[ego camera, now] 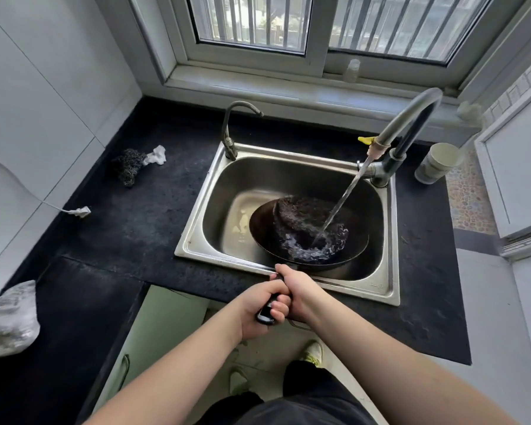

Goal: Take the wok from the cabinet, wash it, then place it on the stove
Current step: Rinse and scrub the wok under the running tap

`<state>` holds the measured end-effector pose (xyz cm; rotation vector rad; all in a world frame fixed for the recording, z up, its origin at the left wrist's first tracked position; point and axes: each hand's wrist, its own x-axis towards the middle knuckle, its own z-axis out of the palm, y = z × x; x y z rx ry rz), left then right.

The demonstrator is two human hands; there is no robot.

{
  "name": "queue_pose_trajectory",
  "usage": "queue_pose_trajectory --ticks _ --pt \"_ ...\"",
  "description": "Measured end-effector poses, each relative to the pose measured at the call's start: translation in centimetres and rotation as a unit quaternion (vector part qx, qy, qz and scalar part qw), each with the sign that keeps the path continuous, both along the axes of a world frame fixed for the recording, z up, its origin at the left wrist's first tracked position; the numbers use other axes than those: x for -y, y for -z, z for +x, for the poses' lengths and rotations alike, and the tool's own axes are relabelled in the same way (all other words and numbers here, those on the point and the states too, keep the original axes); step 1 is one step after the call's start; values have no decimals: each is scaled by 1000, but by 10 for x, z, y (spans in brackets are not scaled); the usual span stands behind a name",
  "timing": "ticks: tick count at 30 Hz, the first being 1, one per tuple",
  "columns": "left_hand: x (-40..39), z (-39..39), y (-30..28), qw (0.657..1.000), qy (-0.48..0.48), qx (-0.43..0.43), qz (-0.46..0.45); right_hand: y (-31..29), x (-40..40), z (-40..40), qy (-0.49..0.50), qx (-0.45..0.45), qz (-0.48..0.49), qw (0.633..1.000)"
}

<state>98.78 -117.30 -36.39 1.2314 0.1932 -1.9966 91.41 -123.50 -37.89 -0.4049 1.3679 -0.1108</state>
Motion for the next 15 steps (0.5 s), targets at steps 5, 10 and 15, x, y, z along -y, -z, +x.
queue_pose_trajectory --ticks 5,10,15 --pt "-1 -5 6 994 -66 -88 12 2 5 -4 -19 -38 -40 998" --pt "-10 -10 11 982 -103 -157 22 12 2 -3 -69 -78 -121 987" --pt "-15 -13 11 988 -74 -134 -10 18 -3 -8 -81 -59 -149 984"
